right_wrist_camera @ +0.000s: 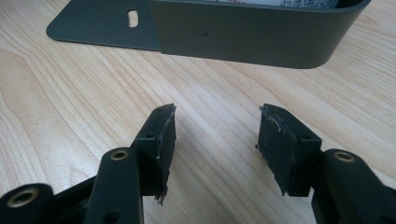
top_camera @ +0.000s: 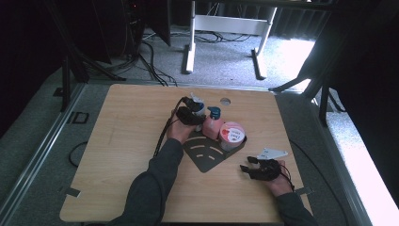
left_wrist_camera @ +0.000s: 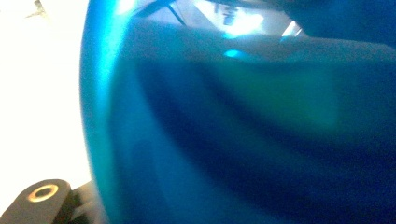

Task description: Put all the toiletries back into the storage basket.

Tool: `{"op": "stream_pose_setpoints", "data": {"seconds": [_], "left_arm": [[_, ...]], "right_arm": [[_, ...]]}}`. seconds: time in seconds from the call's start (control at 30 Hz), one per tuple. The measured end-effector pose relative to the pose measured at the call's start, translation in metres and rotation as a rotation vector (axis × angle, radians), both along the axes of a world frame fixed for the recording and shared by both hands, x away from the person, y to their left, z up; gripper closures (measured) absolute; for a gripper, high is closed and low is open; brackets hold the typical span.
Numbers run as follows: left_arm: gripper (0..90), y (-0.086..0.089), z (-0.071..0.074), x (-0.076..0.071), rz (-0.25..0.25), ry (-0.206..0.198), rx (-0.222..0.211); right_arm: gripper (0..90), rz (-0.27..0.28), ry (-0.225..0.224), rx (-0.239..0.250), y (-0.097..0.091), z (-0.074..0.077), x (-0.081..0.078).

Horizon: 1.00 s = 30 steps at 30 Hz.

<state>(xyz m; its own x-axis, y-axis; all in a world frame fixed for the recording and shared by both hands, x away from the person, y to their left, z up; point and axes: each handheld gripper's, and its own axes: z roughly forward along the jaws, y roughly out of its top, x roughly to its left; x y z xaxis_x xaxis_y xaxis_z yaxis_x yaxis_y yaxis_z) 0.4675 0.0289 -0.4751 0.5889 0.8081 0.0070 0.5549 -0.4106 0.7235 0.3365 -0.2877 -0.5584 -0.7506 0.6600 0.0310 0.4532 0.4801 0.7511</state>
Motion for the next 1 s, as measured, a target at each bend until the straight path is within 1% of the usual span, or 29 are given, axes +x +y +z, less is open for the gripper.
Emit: {"op": "stream_pose_setpoints", "data": {"seconds": [0.13,0.43,0.67,0.7,0.73,0.83,0.9,0.97,1.0], "left_arm": [[55.0,-0.0004,-0.0014,0.0010,-0.003,0.004,-0.006],[54.9,-0.0001,-0.0078,0.0046,-0.009,0.025,0.002],[54.3,0.0021,-0.0090,0.0064,-0.017,0.031,-0.017],[54.0,0.0027,-0.0089,0.0065,-0.016,0.034,-0.023],[53.6,0.0034,-0.0083,0.0065,-0.016,0.035,-0.038],[51.0,0.0046,-0.0051,0.0059,-0.022,0.029,-0.057],[50.0,0.0045,-0.0039,0.0049,-0.017,0.021,-0.048],[49.0,0.0055,-0.0040,0.0048,-0.027,0.034,-0.058],[49.1,0.0055,-0.0040,0.0039,-0.028,0.034,-0.049]], "right_arm": [[46.0,-0.001,0.000,0.000,-0.0003,0.0000,-0.0002],[46.0,0.000,0.000,0.001,-0.0004,0.0000,-0.0002],[45.9,-0.002,0.000,-0.002,-0.0003,0.0000,-0.0005],[45.9,-0.002,-0.001,-0.002,-0.0002,0.0000,-0.0006],[46.0,-0.003,-0.001,-0.002,-0.0002,0.0000,-0.0007],[45.9,-0.004,-0.001,-0.001,-0.0004,0.0000,-0.0008],[46.0,-0.004,0.000,-0.001,-0.0004,0.0000,-0.0008],[45.9,-0.004,0.000,-0.001,-0.0004,0.0000,-0.0008],[45.9,-0.003,-0.001,-0.002,-0.0004,0.0000,-0.0008]]}}
